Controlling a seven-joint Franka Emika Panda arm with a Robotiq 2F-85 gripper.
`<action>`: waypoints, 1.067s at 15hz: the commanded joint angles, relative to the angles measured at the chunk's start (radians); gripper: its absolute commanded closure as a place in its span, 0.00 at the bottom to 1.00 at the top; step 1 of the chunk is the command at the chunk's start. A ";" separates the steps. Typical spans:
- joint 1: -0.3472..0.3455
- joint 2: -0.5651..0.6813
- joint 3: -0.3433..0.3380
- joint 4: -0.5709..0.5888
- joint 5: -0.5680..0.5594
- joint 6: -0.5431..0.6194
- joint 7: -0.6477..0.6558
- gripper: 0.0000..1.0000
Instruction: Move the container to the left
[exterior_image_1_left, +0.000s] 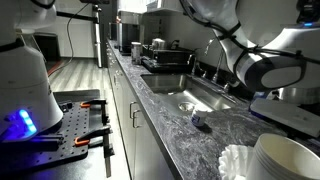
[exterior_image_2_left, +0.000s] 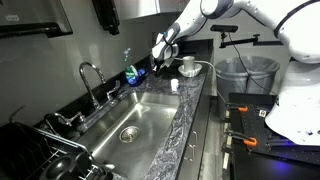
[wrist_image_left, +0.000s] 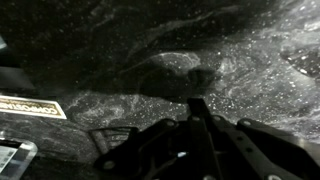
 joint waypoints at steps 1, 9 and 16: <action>-0.026 -0.178 0.029 -0.235 -0.011 0.035 -0.037 1.00; -0.047 -0.460 0.089 -0.559 0.018 0.031 -0.135 1.00; 0.031 -0.629 0.050 -0.737 0.016 0.031 -0.221 0.66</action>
